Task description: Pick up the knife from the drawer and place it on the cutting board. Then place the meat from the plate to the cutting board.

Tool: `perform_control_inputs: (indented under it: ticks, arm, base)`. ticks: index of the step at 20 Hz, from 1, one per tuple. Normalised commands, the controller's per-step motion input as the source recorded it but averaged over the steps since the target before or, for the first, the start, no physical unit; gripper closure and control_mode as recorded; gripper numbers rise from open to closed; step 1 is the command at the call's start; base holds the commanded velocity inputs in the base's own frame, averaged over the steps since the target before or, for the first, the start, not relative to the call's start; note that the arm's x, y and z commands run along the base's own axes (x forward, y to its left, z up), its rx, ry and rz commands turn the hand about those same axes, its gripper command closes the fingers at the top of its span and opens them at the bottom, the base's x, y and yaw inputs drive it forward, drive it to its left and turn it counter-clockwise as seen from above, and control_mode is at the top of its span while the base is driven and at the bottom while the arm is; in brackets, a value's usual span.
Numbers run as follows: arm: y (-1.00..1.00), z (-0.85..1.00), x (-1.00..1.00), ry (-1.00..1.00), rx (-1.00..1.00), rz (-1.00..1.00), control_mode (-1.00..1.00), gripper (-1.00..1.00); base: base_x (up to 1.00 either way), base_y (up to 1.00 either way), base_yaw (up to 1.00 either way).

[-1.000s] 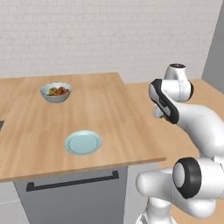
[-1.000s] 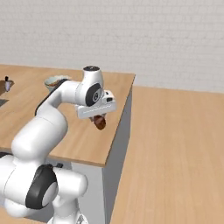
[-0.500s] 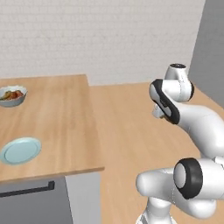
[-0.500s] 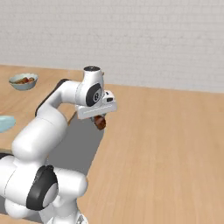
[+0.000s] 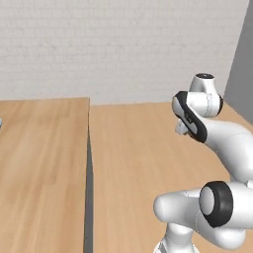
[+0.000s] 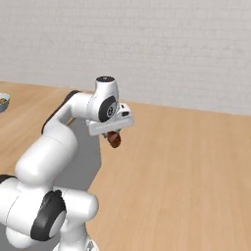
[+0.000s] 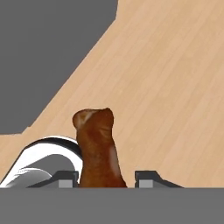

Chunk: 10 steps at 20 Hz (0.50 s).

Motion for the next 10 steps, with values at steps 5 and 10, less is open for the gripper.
perform_control_inputs:
  ticks: [5,10]
  arm:
    - [0.0,0.0,0.0,0.0,0.0,0.0,1.0,1.0]
    - [0.0,0.0,0.0,0.0,0.0,0.0,1.0,1.0]
  base:
    - [1.0,-0.19,0.22]
    - [1.0,-0.33,0.24]
